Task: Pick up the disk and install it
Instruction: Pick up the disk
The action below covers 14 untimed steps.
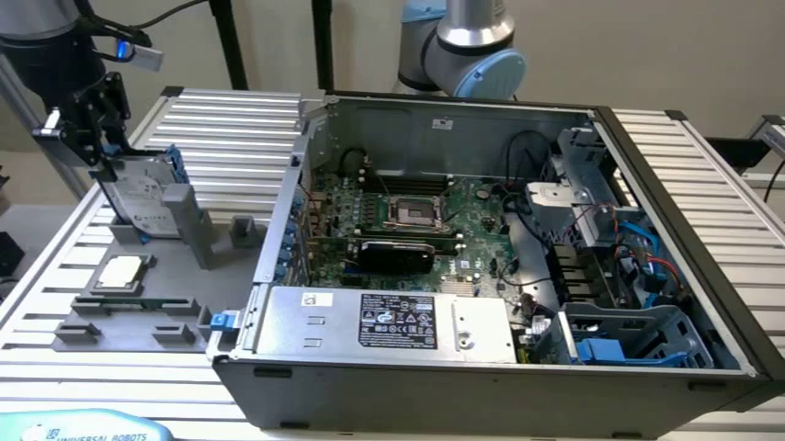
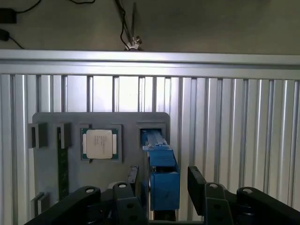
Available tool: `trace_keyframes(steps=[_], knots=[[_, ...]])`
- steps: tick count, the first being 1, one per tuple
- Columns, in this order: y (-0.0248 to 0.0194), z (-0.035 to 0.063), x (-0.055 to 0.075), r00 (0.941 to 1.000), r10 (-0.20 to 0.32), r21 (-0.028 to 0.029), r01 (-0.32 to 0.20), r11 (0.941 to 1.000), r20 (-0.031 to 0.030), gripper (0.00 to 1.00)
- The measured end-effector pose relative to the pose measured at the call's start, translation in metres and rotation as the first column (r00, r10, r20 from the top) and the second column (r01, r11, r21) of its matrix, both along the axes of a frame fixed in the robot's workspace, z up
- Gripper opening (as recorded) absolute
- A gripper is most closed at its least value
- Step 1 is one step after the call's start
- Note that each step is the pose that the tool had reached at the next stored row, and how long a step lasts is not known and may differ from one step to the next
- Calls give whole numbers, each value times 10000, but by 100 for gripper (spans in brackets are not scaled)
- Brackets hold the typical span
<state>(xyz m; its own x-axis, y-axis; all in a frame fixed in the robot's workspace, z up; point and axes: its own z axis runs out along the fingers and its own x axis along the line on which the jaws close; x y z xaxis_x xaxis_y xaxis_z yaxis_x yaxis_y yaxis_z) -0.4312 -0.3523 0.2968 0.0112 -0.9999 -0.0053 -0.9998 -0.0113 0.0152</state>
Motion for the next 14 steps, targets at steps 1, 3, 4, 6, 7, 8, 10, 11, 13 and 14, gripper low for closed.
trace_keyframes(steps=[1, 3, 4, 6, 7, 8, 10, 11, 13, 14], knots=[[0, -12, -5, 10000, 32, 1, -32, 10000, 25, 54], [0, -38, -16, 9999, 80, 1, -80, 10000, 60, 54], [-1, -50, -20, 9999, 93, 0, -93, 10000, 68, 54], [-1, -68, -22, 9999, 95, -3, -95, 10000, 72, 54], [0, -76, -23, 9999, 94, -3, -94, 10000, 72, 54], [0, -82, -23, 9999, 94, -3, -94, 10000, 73, 54], [0, -88, -23, 9999, 94, -4, -94, 10000, 71, 54], [0, -92, -23, 9999, 94, -4, -94, 10000, 74, 54], [0, -102, -23, 9999, 95, -3, -95, 10000, 79, 54], [0, -106, -23, 9999, 94, -3, -94, 10000, 80, 54]])
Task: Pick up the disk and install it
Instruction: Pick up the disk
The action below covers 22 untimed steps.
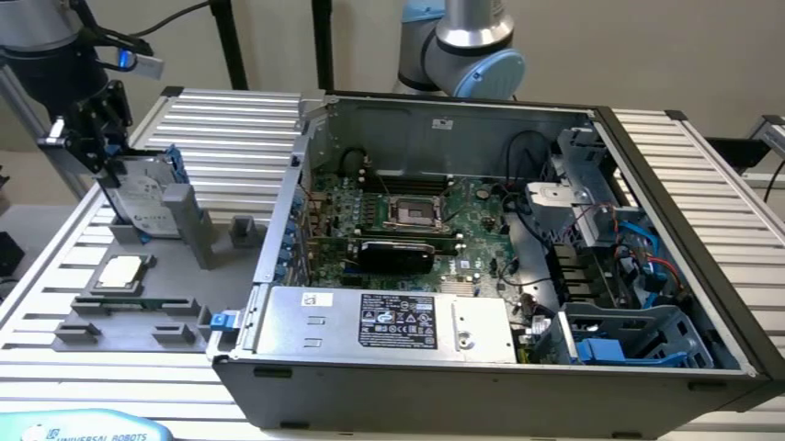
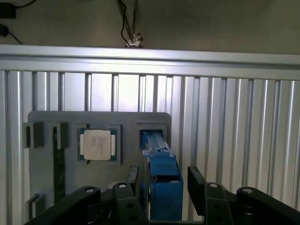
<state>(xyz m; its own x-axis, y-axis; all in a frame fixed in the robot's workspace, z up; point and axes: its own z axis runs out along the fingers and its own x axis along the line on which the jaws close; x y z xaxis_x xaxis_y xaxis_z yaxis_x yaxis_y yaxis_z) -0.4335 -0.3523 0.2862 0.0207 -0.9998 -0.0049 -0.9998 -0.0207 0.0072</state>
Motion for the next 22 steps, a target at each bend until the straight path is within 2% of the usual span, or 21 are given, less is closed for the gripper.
trace_keyframes(steps=[12, 18, 22], knots=[[4, -15, -14, 10000, -10, 0, 10, 10000, 22, 54], [42, -15, -14, 10000, -47, 0, 47, 10000, 22, 54], [47, -15, -14, 10000, -47, -9, 47, 10000, 21, 54]])
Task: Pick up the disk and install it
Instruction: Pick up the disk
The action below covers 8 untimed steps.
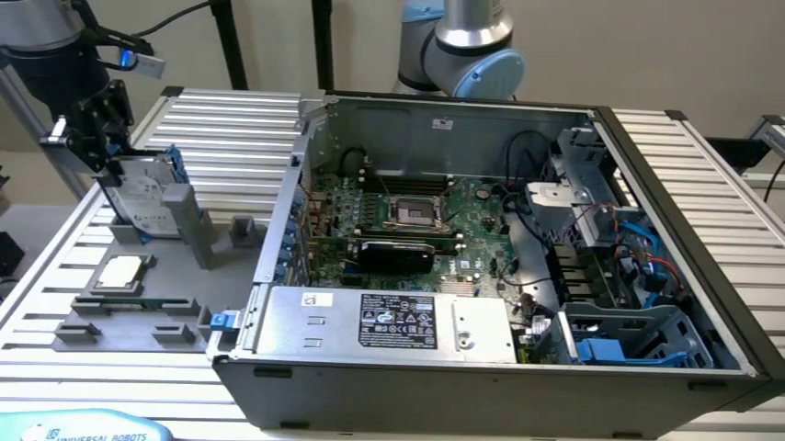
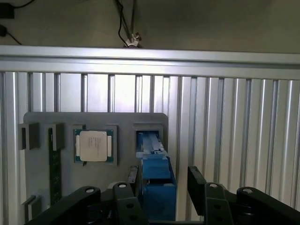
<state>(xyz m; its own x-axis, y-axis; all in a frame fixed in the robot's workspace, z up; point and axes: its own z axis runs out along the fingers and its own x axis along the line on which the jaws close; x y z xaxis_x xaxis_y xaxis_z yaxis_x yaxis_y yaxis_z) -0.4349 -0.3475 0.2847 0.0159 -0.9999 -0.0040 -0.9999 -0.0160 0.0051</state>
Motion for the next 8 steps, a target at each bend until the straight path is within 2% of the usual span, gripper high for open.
trace_keyframes(steps=[2, 3, 4, 5, 8], knots=[[1, 0, 0, 10000, -2, -9, 2, 10000, -1, 52], [1, 0, 0, 10000, -1, -10, 1, 10000, -1, 45], [1, 0, 0, 10000, -1, -10, 1, 10000, 0, 45], [1, 0, 0, 10000, -1, -10, 1, 10000, 0, 39], [-2, 0, 0, 10000, -3, -10, 3, 10000, 0, 36]])
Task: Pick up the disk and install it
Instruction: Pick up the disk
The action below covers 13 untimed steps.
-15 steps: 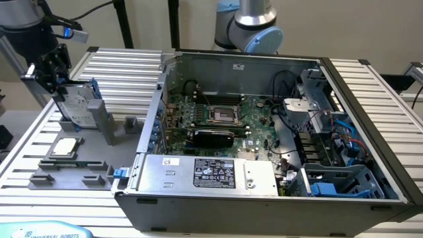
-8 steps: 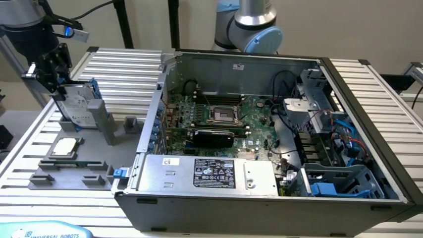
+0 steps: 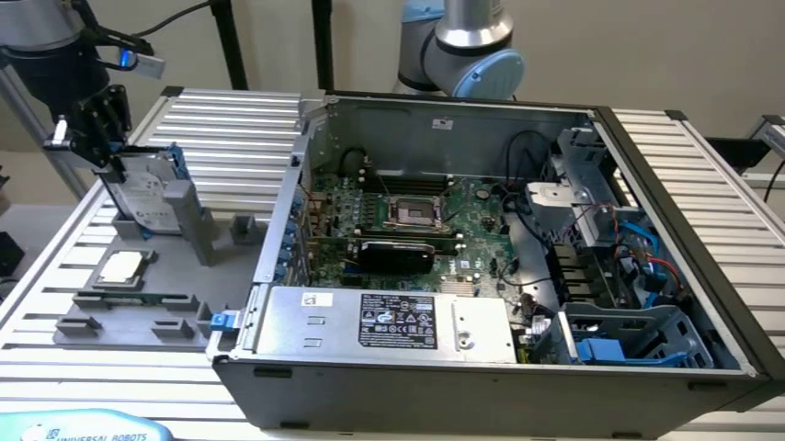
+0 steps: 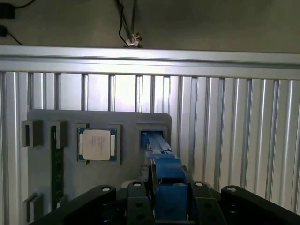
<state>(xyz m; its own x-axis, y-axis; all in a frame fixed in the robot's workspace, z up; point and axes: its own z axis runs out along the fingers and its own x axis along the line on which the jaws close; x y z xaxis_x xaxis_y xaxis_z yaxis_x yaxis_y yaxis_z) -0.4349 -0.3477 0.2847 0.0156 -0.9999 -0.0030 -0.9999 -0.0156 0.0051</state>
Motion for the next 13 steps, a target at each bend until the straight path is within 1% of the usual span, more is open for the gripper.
trace_keyframes(steps=[1, 2, 13], knots=[[-3, 0, 0, 10000, 1, 0, -1, 10000, -1, 36], [-7, 0, 0, 10000, 1, 0, -1, 10000, -1, 33], [-55, 0, 0, 10000, -13, 0, 13, 10000, 0, 33]])
